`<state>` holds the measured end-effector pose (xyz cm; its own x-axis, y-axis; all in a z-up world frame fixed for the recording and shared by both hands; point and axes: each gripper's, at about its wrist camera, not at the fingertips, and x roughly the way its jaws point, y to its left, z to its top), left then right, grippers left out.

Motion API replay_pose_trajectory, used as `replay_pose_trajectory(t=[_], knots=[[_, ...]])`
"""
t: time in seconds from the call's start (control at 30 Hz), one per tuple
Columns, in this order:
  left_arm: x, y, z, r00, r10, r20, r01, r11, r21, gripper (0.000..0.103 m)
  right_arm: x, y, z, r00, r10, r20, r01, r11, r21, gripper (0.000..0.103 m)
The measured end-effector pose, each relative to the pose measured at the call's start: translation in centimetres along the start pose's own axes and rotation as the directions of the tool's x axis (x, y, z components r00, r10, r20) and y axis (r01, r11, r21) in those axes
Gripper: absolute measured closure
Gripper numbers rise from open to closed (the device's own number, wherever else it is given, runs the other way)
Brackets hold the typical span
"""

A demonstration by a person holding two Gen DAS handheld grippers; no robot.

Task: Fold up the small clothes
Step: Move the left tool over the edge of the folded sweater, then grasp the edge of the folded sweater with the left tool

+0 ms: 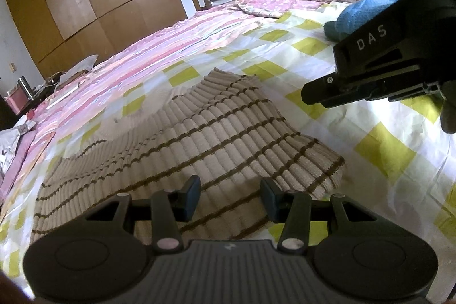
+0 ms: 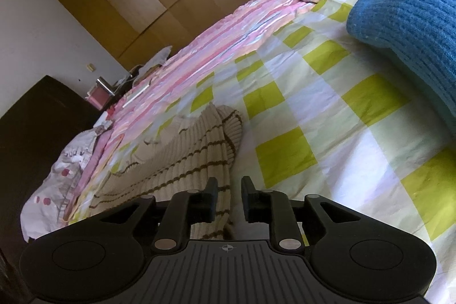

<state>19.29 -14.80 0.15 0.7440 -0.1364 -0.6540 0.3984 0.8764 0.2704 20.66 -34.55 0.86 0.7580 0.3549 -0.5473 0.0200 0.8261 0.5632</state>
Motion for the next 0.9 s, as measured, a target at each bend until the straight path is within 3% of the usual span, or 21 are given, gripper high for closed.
replay_pose_trajectory(t=[0.67, 0.9], knots=[[-0.2, -1.6, 0.1, 1.0, 0.012, 0.003, -0.012, 0.997, 0.077, 0.051, -0.5, -0.5, 0.2, 1.0, 0.018, -0.003, -0.018, 1.0, 0.021, 0.082], [-1.0, -2.1, -0.2, 0.999, -0.014, 0.029, 0.011, 0.996, 0.09, 0.051, -0.6, -0.5, 0.2, 1.0, 0.024, -0.007, -0.024, 1.0, 0.021, 0.078]])
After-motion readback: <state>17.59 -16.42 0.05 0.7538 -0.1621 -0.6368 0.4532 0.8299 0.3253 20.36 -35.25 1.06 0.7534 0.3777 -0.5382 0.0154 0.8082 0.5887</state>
